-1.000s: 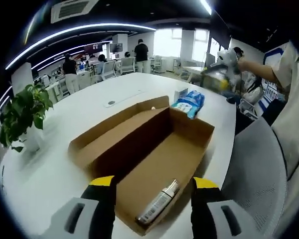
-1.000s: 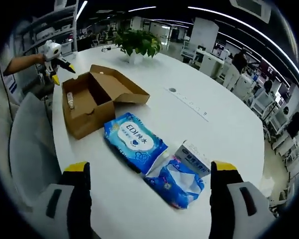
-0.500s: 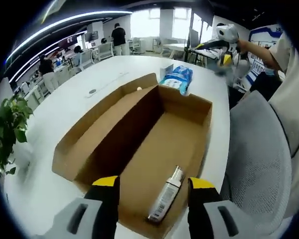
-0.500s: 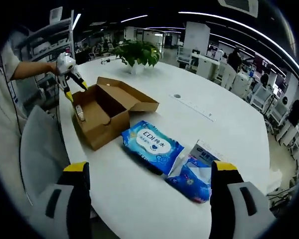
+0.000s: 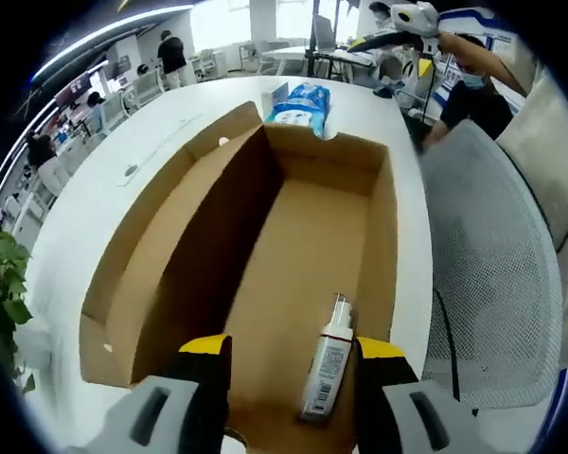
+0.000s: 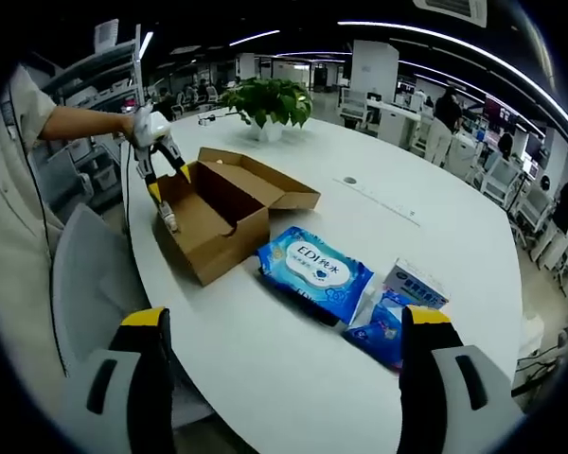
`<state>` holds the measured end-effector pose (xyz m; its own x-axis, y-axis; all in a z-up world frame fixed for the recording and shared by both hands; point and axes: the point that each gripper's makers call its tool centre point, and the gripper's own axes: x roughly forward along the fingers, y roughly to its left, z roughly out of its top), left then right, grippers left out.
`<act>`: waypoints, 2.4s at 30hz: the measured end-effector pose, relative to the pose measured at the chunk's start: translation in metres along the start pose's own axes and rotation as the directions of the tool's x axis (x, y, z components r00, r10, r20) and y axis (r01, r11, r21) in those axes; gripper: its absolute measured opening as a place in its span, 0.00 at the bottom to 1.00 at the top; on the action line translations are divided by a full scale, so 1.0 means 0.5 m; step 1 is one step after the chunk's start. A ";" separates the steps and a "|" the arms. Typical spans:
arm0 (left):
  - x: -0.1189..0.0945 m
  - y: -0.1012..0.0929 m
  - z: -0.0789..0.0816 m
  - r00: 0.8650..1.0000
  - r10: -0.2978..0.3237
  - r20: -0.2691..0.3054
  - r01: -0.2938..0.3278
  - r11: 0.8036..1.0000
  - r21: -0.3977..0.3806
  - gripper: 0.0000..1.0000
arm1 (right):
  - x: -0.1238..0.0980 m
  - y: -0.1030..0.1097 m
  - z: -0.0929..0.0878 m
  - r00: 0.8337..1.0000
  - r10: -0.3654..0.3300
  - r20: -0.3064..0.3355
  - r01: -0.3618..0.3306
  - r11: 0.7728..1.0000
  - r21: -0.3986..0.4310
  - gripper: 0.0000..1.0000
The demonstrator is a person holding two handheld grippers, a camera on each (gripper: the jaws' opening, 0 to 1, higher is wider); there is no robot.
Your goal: Operate the shoe box by opening the lid, removing the specified soft item, and placing it in the target area until the item is outside and the box remains undamaged.
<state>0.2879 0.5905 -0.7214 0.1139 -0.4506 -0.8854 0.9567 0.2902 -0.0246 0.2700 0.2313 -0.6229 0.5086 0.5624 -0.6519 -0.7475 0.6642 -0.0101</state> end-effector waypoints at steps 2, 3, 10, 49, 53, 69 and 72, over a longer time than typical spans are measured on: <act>0.006 0.000 -0.004 0.999 -0.026 -0.026 0.027 0.999 0.033 0.52 | 0.001 0.005 -0.001 1.000 0.003 -0.002 -0.003 1.000 0.003 0.96; 0.011 -0.002 -0.007 0.998 -0.045 -0.048 0.048 0.997 0.063 0.52 | 0.002 0.006 -0.002 1.000 0.004 -0.004 -0.004 1.000 0.003 0.96; 0.032 -0.008 -0.017 0.988 -0.110 -0.111 0.126 0.981 0.147 0.54 | 0.009 0.013 -0.018 1.000 0.006 -0.021 -0.006 1.000 0.014 0.96; 0.095 -0.034 -0.052 0.978 -0.107 -0.177 0.154 0.948 0.277 0.21 | 0.030 0.033 -0.014 1.000 0.020 0.018 -0.020 0.999 0.044 0.92; 0.099 -0.036 -0.044 0.981 -0.095 -0.166 0.139 0.952 0.274 0.20 | 0.030 0.036 -0.007 0.999 0.021 0.041 -0.022 0.999 0.041 0.90; 0.085 -0.019 -0.022 0.993 -0.011 -0.116 0.023 0.995 0.100 0.18 | 0.037 0.066 0.016 0.994 0.061 0.086 -0.062 0.998 0.009 0.82; 0.079 -0.020 -0.014 0.995 -0.005 -0.101 0.013 0.997 0.081 0.18 | 0.040 0.070 0.024 0.994 0.066 0.090 -0.065 0.998 -0.008 0.81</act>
<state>0.2811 0.5757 -0.7592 0.0815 -0.3646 -0.9276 0.9767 0.2148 0.0014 0.2594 0.2716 -0.6274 0.4948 0.6471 -0.5800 -0.7824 0.6223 0.0268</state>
